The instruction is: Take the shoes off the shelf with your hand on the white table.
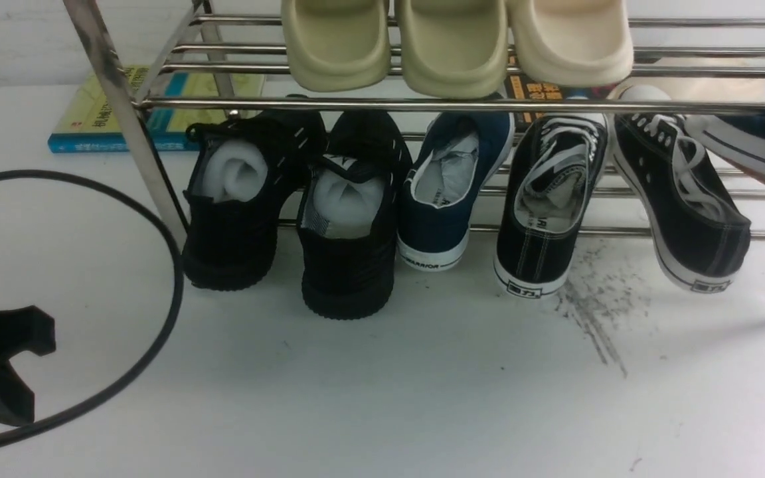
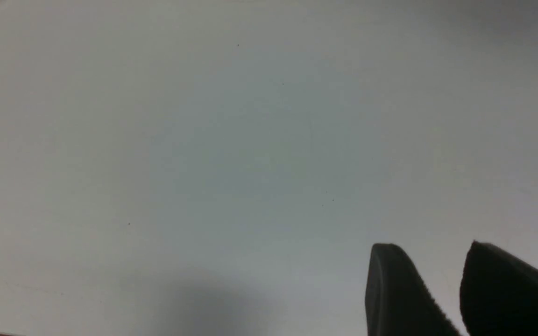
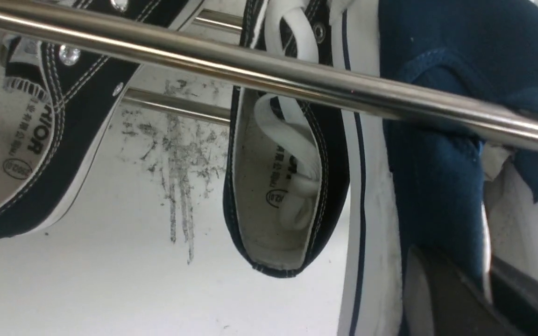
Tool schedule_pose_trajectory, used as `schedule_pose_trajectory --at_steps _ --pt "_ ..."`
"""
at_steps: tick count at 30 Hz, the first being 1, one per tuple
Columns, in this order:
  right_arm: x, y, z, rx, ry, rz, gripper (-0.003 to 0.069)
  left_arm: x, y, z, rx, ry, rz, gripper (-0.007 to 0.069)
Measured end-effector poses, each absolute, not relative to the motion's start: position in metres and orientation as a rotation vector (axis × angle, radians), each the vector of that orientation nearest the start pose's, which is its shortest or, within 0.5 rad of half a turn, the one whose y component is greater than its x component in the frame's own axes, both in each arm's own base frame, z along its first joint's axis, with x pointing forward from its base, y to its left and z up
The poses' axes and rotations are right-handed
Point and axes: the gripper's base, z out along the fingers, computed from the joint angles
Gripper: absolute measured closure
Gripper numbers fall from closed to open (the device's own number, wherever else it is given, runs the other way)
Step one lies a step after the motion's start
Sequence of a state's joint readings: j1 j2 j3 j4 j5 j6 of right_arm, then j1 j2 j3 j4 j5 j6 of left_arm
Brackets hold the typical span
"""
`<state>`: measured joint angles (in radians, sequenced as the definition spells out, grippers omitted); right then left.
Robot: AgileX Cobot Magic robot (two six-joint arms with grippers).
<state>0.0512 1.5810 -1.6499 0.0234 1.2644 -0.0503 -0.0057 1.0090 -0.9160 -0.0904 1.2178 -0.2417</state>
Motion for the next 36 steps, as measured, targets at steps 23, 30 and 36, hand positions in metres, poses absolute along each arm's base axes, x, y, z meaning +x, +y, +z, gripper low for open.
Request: schedule_pose_trajectory --at_steps 23,30,36 --pt "0.360 0.020 0.351 -0.152 2.714 0.018 0.0624 0.164 -0.008 0.318 -0.351 2.776 -0.181 0.0383" --pt "0.339 0.019 0.367 -0.144 2.727 0.030 0.0624 0.165 -0.008 0.318 -0.351 2.772 -0.178 0.0383" --pt "0.331 0.020 0.370 -0.137 2.725 0.052 0.0624 0.165 -0.008 0.318 -0.350 2.765 -0.179 0.0383"
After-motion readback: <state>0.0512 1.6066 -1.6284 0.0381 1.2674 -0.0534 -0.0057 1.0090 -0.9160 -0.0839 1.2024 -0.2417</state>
